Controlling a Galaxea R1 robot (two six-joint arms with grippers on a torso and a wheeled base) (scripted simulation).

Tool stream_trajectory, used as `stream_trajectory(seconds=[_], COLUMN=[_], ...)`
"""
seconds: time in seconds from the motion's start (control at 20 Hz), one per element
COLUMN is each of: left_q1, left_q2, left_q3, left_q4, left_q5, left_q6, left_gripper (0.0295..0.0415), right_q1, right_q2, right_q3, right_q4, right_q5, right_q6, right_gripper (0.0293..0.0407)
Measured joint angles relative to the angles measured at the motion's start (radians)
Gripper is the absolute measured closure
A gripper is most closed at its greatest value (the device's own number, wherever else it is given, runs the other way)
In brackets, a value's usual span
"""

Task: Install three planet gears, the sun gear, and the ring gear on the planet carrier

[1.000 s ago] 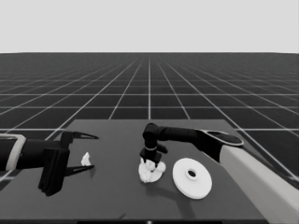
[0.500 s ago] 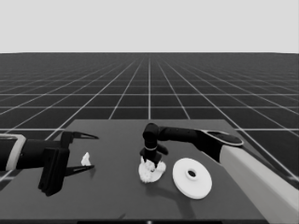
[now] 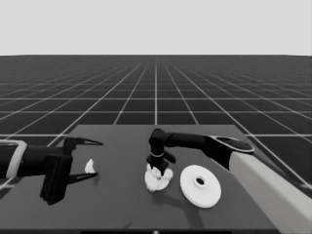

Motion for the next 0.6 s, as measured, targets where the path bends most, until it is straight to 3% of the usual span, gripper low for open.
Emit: stream_trajectory(seconds=[0.6], left_q1=[0.0], left_q2=[0.0], left_q3=[0.0], left_q4=[0.0], left_q5=[0.0], left_q6=[0.0], left_gripper=[0.0326], right_q1=[0.0], right_q2=[0.0], right_q3=[0.0], right_q4=[0.0], right_q5=[0.0], right_q6=[0.126], right_gripper=[0.0391])
